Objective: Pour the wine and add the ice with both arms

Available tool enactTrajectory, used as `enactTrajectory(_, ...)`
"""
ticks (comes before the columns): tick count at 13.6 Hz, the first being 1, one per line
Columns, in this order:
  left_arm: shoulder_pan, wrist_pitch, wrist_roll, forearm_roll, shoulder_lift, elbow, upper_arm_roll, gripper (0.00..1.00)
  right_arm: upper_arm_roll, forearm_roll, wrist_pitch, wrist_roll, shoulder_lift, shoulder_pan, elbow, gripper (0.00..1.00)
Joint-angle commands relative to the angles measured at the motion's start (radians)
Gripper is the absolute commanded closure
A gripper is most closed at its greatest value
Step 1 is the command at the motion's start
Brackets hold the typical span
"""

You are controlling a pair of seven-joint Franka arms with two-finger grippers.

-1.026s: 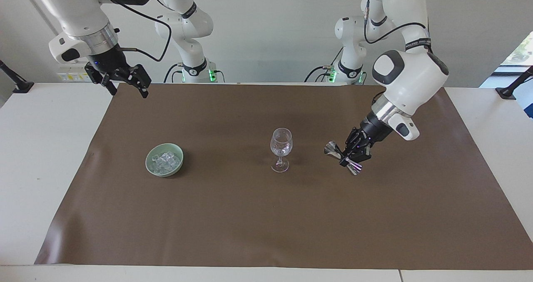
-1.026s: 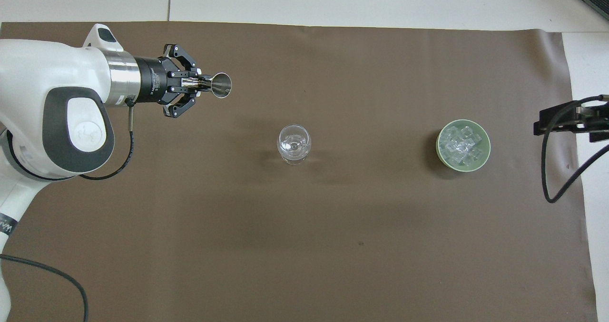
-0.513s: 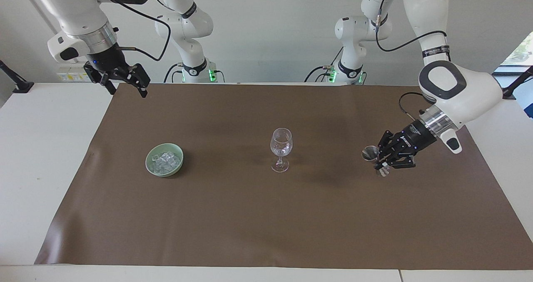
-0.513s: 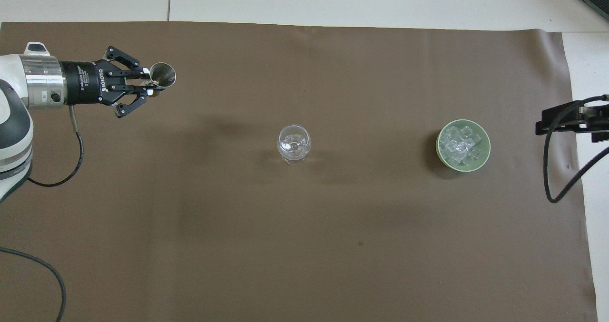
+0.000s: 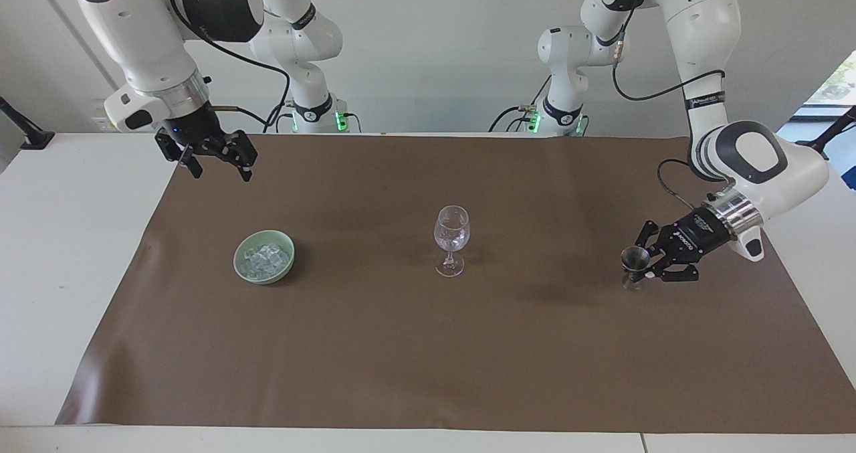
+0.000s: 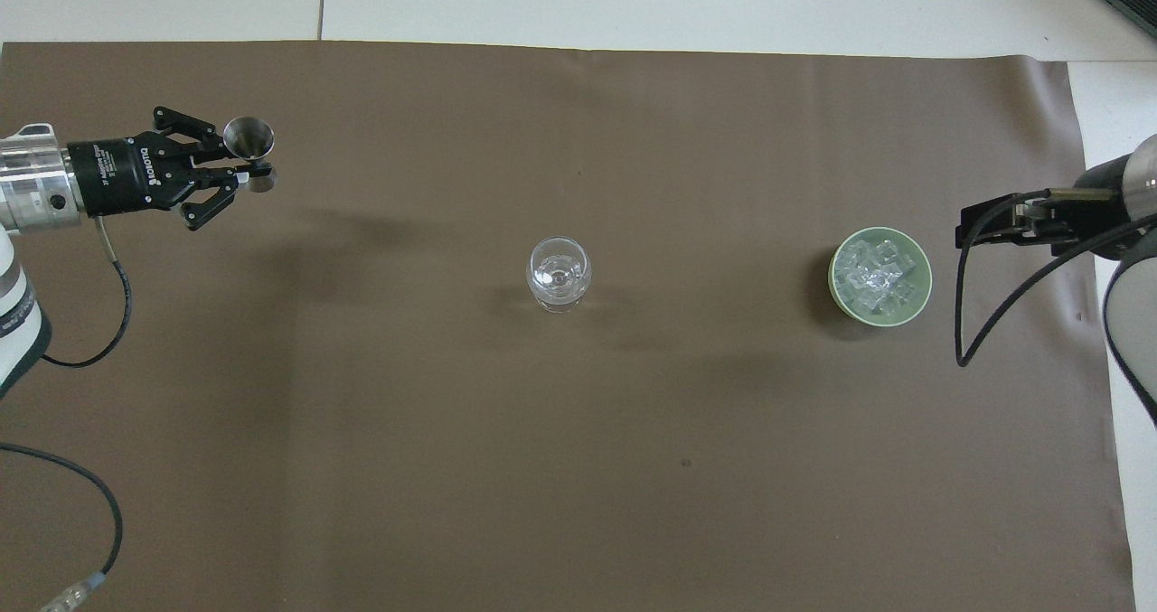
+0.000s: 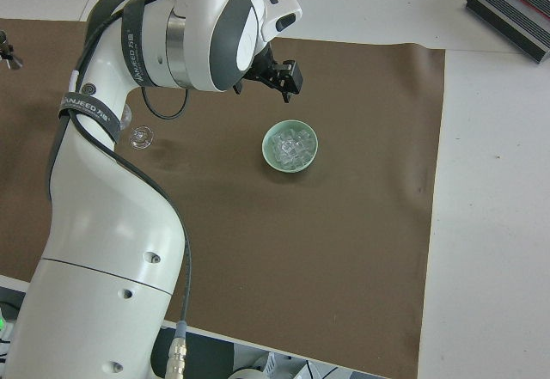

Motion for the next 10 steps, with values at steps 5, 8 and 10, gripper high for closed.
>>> enactTrajectory(5,0.016,-0.061,0.101,-0.225,-0.013,-0.192,0.083,1.0,0.012,0.006,0.123,-0.198,-0.023,0.012,-0.182,0.0)
enactTrajectory(8,0.039,-0.063,0.115,-0.308,-0.016,-0.277,0.106,1.0,0.012,0.004,0.173,-0.283,-0.016,0.014,-0.226,0.0)
enactTrajectory(10,0.037,-0.06,0.145,-0.323,-0.022,-0.328,0.119,1.0,0.012,0.004,0.21,-0.315,-0.011,0.015,-0.251,0.0)
